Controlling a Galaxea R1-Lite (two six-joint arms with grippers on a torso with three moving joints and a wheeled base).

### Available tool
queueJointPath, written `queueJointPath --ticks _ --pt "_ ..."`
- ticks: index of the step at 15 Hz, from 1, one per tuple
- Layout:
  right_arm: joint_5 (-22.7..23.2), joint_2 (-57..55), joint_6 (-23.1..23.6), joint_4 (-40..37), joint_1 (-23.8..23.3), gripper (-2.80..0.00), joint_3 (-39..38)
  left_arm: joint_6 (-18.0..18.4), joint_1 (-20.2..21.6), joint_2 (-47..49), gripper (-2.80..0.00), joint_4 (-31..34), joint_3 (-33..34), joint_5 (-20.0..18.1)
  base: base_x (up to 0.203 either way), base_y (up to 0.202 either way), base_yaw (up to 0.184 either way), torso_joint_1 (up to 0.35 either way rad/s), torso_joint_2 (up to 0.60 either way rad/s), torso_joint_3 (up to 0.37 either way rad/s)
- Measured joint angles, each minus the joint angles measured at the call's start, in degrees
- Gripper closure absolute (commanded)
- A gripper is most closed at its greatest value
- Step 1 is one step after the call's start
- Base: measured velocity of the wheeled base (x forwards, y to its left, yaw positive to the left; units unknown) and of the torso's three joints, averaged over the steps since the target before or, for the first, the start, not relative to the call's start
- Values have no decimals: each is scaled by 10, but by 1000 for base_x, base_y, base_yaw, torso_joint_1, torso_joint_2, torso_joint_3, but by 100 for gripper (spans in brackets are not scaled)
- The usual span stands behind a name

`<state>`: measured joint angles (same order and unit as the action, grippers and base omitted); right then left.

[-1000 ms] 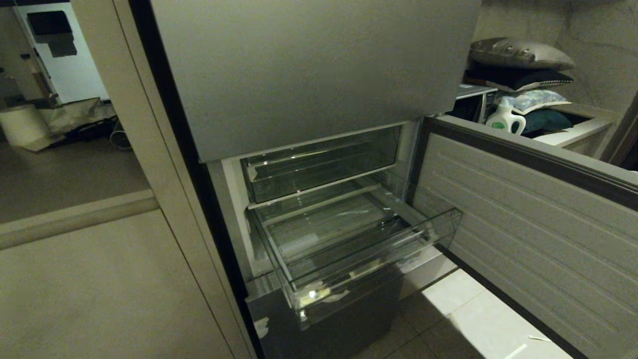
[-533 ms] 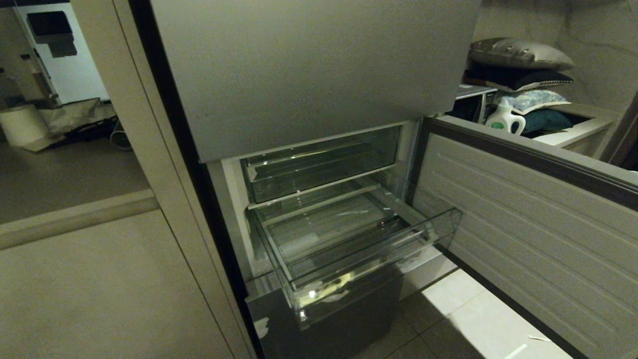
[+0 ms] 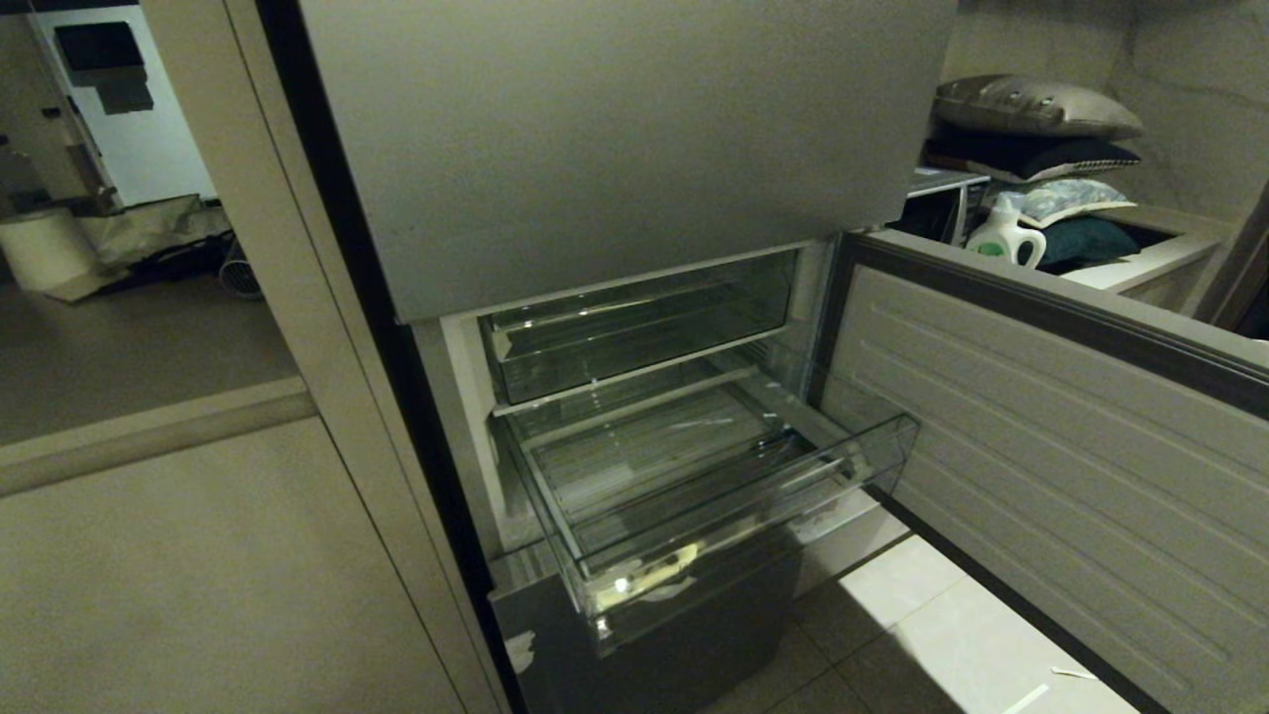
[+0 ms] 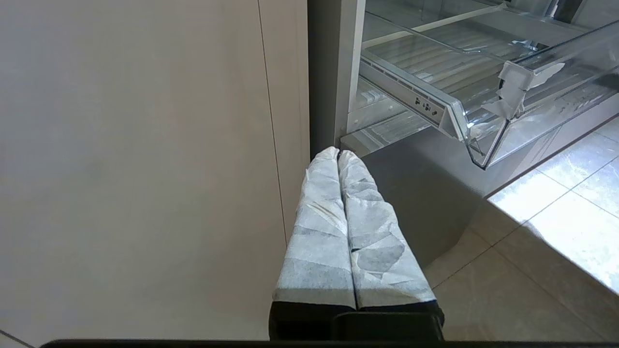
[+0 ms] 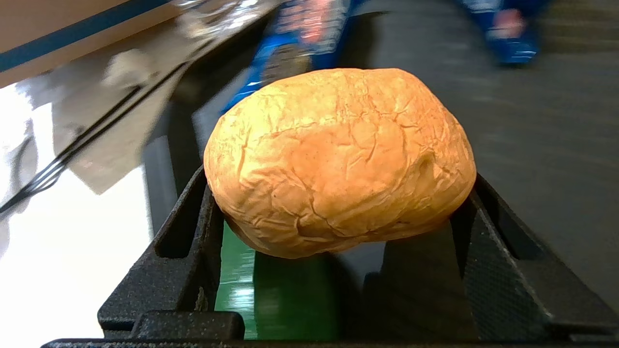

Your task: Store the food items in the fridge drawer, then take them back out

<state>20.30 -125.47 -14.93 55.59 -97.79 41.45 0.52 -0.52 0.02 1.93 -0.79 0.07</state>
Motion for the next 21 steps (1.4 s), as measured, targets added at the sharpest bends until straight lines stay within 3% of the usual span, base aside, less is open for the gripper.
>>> queueJointPath --ticks 1,2,21 --pt "-1 3 0 0 7 0 0 0 0 0 0 0 0 0 0 0 0 0 0 0" --pt "-1 6 0 0 9 -280 0 0 0 0 0 0 0 0 0 0 0 0 0 0" --pt "-1 -34 14 2 -8 -280 60 0 0 0 0 0 0 0 0 0 0 0 0 0"
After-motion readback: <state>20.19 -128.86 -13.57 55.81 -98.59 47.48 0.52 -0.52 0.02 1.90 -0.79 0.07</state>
